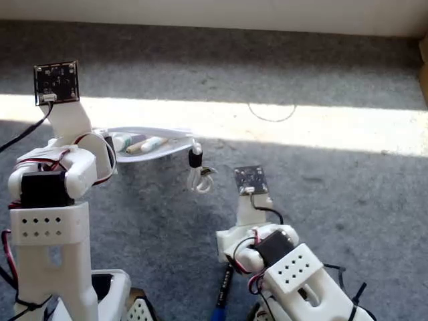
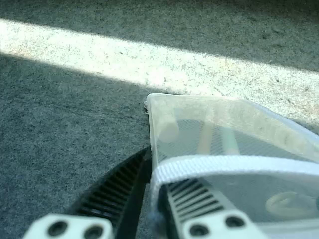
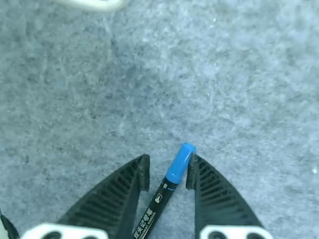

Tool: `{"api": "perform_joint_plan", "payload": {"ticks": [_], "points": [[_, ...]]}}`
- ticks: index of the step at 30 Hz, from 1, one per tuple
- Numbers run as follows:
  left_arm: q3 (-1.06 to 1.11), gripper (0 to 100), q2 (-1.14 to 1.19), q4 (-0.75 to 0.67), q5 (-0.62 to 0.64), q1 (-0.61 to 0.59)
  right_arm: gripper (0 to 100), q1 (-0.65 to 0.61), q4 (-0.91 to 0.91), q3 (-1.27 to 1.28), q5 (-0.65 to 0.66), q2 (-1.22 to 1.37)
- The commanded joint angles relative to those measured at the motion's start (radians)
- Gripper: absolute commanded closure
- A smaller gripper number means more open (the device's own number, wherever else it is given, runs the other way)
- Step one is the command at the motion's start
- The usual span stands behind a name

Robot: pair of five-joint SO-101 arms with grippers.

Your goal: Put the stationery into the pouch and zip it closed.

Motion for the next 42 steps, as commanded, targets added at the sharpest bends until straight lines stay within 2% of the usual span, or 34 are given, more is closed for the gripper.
{"api": "perform_joint_plan", "payload": {"ticks": [1,9,17,23,29,35,40,42], "points": [[-0.027,100,0.002,-0.006,-0.009,-0.013,87.5,-0.015,-0.018,-0.008,-0.011,-0.004],[-0.027,100,0.002,-0.006,-0.009,-0.013,87.5,-0.013,-0.018,-0.005,-0.011,0.013],[-0.027,100,0.002,-0.006,-0.009,-0.013,87.5,-0.013,-0.018,-0.022,-0.012,0.251],[-0.027,100,0.002,-0.006,-0.009,-0.013,87.5,-0.015,-0.019,-0.070,-0.061,0.305],[-0.027,100,0.002,-0.006,-0.009,-0.013,87.5,-0.019,-0.193,-0.028,-0.075,0.311],[-0.027,100,0.002,-0.006,-0.009,-0.013,87.8,-0.015,-0.209,0.050,-0.071,0.311],[-0.027,100,0.002,-0.006,-0.009,-0.013,99.1,-0.015,-0.213,0.051,-0.068,0.311],[-0.027,100,0.002,-0.006,-0.009,-0.013,99.1,-0.015,-0.213,0.051,-0.068,0.311]]}}
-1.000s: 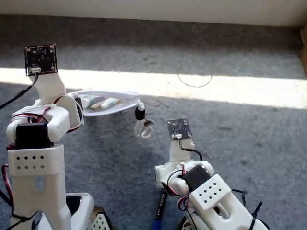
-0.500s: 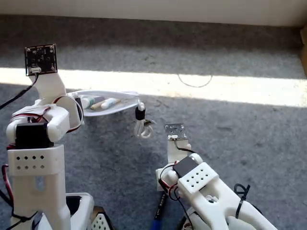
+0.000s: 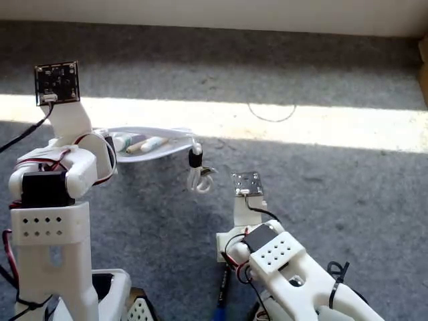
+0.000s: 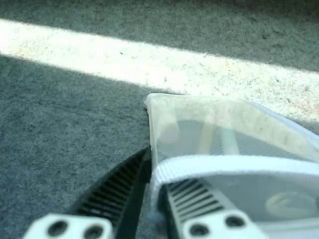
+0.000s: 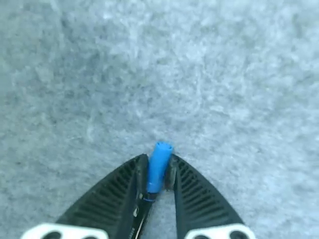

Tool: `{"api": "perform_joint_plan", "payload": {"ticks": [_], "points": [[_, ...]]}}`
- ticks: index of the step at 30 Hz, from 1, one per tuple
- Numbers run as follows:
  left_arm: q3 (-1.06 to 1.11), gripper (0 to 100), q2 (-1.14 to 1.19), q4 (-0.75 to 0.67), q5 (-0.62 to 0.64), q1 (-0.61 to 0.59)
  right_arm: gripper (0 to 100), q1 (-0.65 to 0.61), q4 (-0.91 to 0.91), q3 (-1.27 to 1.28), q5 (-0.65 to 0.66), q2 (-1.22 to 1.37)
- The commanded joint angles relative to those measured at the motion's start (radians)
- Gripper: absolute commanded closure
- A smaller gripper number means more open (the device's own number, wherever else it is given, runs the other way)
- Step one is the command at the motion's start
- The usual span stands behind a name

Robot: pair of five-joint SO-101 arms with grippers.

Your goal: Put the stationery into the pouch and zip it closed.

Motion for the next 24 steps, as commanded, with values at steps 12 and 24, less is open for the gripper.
{"api": "perform_joint_plan", "payload": {"ticks": [12,24], "points": [[-0.027,100,0.002,-0.006,-0.009,-0.013,98.7,0.061,-0.012,-0.139,-0.003,-0.008],[-0.027,100,0.002,-0.006,-0.009,-0.013,98.7,0.151,-0.012,-0.364,0.115,-0.008]]}}
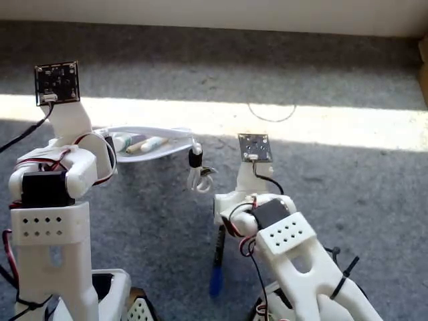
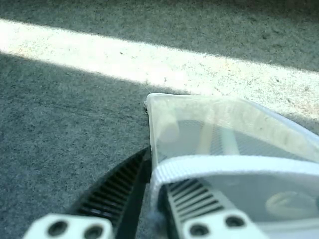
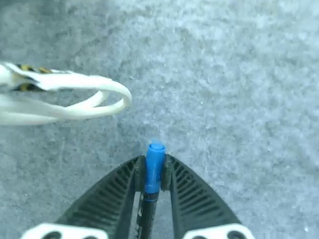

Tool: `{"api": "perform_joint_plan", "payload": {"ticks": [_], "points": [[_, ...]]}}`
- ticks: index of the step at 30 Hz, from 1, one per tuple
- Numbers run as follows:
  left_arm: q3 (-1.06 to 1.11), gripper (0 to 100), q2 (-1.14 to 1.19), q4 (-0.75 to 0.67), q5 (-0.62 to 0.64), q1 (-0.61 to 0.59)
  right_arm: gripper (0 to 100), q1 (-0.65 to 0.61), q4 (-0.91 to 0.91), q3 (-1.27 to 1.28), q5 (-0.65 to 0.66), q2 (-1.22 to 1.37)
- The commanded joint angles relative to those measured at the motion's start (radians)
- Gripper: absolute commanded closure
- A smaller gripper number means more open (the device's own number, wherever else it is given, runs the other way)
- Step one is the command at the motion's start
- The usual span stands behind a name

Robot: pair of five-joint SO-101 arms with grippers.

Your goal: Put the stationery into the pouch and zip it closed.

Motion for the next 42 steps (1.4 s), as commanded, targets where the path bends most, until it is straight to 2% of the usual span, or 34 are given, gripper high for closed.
{"api": "perform_joint_plan", "payload": {"ticks": [1,16,25,28,35,42], "points": [[-0.027,100,0.002,-0.006,-0.009,-0.013,98.7,0.008,-0.012,-0.097,0.020,-0.013],[-0.027,100,0.002,-0.006,-0.009,-0.013,98.7,-0.108,-0.012,-0.297,0.021,-0.013],[-0.027,100,0.002,-0.006,-0.009,-0.012,98.7,-0.116,-0.010,-0.412,0.021,-0.015],[-0.027,100,0.002,-0.006,-0.009,-0.012,98.7,-0.154,-0.010,-0.452,0.023,-0.015],[-0.027,100,0.002,-0.006,-0.009,-0.012,98.7,-0.266,-0.018,-0.530,0.209,-0.015],[-0.019,100,0.002,-0.023,-0.009,-0.012,98.7,-0.335,-0.018,-0.585,0.227,-0.015]]}}
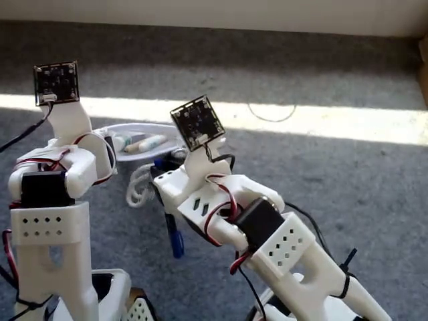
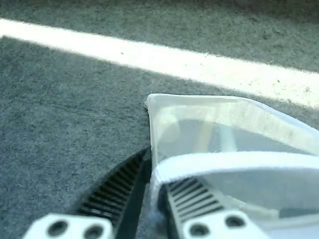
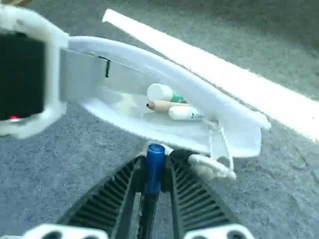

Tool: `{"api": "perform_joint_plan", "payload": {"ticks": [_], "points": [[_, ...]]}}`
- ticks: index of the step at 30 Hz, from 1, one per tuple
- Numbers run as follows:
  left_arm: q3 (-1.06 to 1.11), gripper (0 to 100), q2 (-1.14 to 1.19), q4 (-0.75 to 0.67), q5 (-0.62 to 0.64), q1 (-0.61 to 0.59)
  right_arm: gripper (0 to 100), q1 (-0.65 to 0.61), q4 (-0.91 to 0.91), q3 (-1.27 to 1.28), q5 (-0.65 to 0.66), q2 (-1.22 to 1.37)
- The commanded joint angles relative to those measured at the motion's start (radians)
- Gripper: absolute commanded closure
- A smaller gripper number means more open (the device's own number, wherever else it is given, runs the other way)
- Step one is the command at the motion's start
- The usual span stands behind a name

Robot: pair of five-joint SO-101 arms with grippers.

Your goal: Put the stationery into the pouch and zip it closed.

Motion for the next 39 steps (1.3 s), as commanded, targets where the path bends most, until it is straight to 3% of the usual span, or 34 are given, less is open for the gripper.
{"api": "perform_joint_plan", "payload": {"ticks": [1,6,13,26,33,39], "points": [[-0.015,100,0.002,-0.034,-0.009,-0.010,98.7,-0.035,-0.019,-0.093,0.015,-0.016],[-0.005,100,0.002,-0.046,-0.009,-0.012,98.7,-0.038,-0.019,-0.168,0.017,-0.015],[-0.007,100,-0.001,-0.043,-0.009,-0.012,98.7,-0.041,-0.021,-0.191,0.183,-0.016],[-0.007,100,-0.002,-0.041,-0.009,-0.012,98.7,-0.041,-0.027,-0.380,0.187,-0.015],[-0.007,100,-0.002,-0.041,-0.009,-0.012,98.7,-0.005,-0.292,-0.387,0.190,-0.015],[-0.007,100,-0.004,-0.043,-0.009,-0.012,98.7,-0.005,-0.311,-0.392,0.190,-0.015]]}}
